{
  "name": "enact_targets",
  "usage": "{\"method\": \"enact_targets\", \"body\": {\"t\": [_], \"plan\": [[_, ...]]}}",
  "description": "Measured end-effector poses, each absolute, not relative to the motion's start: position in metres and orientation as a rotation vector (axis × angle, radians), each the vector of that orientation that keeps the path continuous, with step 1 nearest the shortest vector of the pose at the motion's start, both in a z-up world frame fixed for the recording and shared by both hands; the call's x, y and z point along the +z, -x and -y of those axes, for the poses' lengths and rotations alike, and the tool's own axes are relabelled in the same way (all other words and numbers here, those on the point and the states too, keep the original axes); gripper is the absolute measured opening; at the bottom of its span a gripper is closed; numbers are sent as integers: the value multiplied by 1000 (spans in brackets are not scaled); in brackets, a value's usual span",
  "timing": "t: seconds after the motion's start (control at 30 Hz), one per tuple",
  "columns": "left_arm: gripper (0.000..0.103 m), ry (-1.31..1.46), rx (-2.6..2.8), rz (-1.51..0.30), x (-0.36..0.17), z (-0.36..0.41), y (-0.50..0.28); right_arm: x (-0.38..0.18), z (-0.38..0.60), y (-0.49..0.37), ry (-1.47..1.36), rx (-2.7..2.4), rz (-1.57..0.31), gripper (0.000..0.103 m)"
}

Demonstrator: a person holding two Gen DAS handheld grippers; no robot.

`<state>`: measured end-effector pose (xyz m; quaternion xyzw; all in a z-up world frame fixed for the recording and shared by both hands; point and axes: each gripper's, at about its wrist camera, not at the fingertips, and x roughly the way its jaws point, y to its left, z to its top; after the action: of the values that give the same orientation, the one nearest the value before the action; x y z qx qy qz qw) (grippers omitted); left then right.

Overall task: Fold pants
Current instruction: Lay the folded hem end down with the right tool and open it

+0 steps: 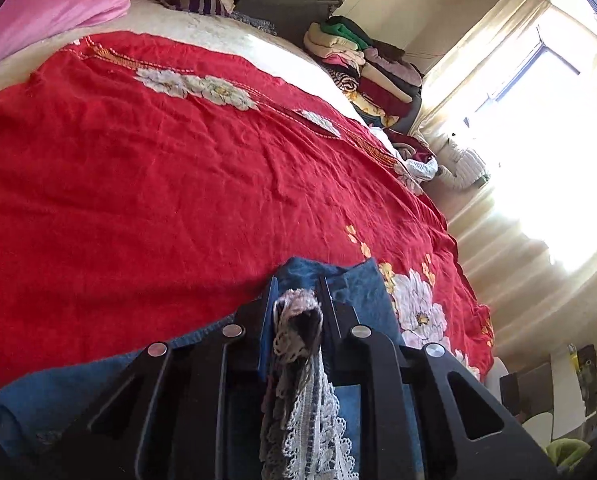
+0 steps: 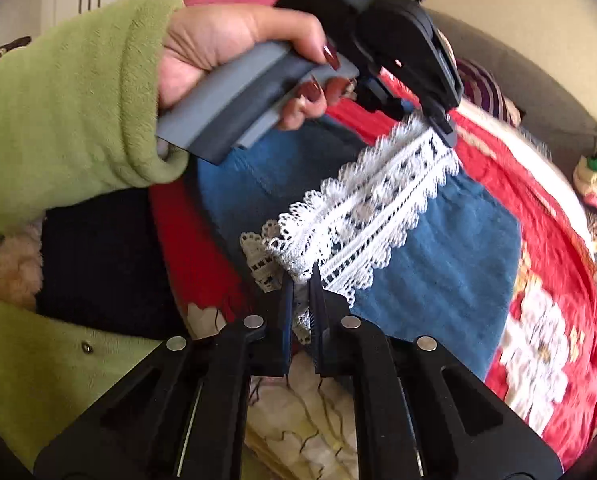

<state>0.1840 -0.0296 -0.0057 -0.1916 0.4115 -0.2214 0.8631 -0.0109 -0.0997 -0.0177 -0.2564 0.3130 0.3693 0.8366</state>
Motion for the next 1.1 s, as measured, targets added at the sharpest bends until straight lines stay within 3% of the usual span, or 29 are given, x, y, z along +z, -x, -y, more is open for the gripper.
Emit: {"method": "enact_targets", "body": {"t": [0.3, 0.4, 0.43, 0.5, 0.77, 1.1], "plan": [[20, 421, -391, -906, -36, 9, -190, -25, 99, 2, 497, 838, -728, 13], [33, 411, -392, -880, -27, 8, -181, -13, 113, -1, 407, 863, -739, 31], [44, 393, -388, -865, -21, 7, -176, -7, 121, -2, 374, 863, -732, 33], [54, 376, -381, -847, -12, 6, -166, 1, 133, -1, 336, 846, -723, 35], [55, 344, -382, -795, 11, -3, -119, 17, 186, -22, 247, 673, -724, 37], [53, 300, -372, -819, -1, -1, -50, 16, 210, -31, 226, 617, -735, 37]]}}
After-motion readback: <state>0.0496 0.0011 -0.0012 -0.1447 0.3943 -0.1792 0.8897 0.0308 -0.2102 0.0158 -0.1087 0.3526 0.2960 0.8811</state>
